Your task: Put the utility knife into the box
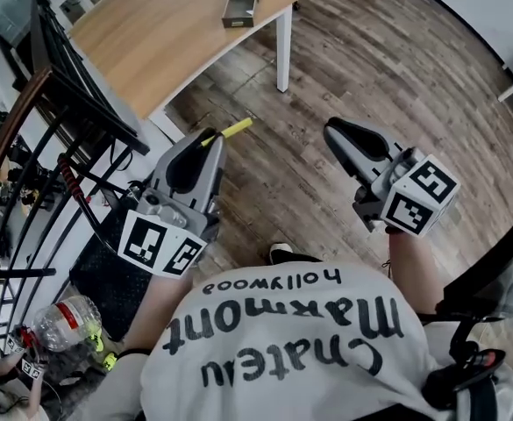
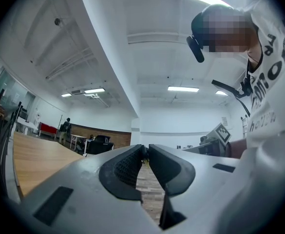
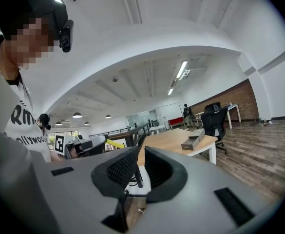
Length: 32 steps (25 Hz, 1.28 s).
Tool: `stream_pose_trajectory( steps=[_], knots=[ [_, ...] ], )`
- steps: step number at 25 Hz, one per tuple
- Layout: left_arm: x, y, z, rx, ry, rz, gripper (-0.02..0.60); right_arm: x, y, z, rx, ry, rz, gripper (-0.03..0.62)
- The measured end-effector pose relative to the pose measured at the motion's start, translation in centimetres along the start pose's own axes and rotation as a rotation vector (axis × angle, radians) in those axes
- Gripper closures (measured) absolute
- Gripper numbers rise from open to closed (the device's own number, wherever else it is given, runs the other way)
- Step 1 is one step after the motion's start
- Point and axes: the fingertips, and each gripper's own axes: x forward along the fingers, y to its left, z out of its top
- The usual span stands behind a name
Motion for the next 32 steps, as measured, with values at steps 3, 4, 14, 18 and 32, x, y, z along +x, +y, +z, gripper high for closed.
stream_pose_trajectory(
  steps=[3, 4, 14, 18, 32],
  knots=[
    [0.5, 0.6, 0.0, 0.001, 0.002, 0.007, 0.535, 0.6, -0.5, 0.3, -0.005, 0.006, 0.011, 0.543],
    [0.7, 0.9, 0.0, 0.000, -0.001, 0.011, 0.535, 0.8, -0.7, 0.3, -0.007, 0.008, 0.016, 0.543],
    [2.1, 2.2, 0.1, 0.016, -0.019, 0.034, 0.534, 2.4, -2.7, 0.7, -0.007, 0.013, 0.044, 0.543],
    [2.0, 2.9, -0.2, 0.016, -0.021, 0.045, 0.535, 3.0, -2.8, 0.6, -0.018, 0.021, 0.050, 0.543],
    [4.2, 5.5, 0.4, 0.034, -0.045, 0.028, 0.535, 4.1, -4.8, 1.3, -0.023, 0.014, 0.019, 0.543]
  ],
)
